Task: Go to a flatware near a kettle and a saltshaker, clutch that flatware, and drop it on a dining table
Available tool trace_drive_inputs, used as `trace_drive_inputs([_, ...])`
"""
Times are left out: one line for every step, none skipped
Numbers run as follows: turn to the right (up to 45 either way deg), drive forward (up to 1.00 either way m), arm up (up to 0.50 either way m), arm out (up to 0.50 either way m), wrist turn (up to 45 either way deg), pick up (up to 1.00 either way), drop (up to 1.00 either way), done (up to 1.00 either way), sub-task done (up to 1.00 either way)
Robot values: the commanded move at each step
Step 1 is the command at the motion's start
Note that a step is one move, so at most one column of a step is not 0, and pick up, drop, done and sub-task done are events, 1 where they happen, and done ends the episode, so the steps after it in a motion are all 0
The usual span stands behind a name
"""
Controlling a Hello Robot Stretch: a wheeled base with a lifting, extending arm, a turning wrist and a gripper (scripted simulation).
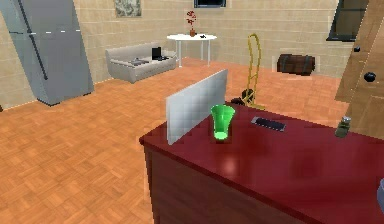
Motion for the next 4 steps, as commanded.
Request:
trace_drive_inputs([0.0, 0.0, 0.0, 0.0, 30.0, 0.0, 0.0, 0.0, 0.0])
trace_drive_inputs([0.0, 0.0, -0.16, 0.0, 0.0, 0.0, 0.0, 0.0, 0.0])
trace_drive_inputs([0.0, 0.0, 0.0, 0.0, 0.0, 1.0, 0.0, 0.0, 0.0])
trace_drive_inputs([0.0, 0.0, 0.1, 0.0, 0.0, 0.0, 0.0, 0.0, 0.0])
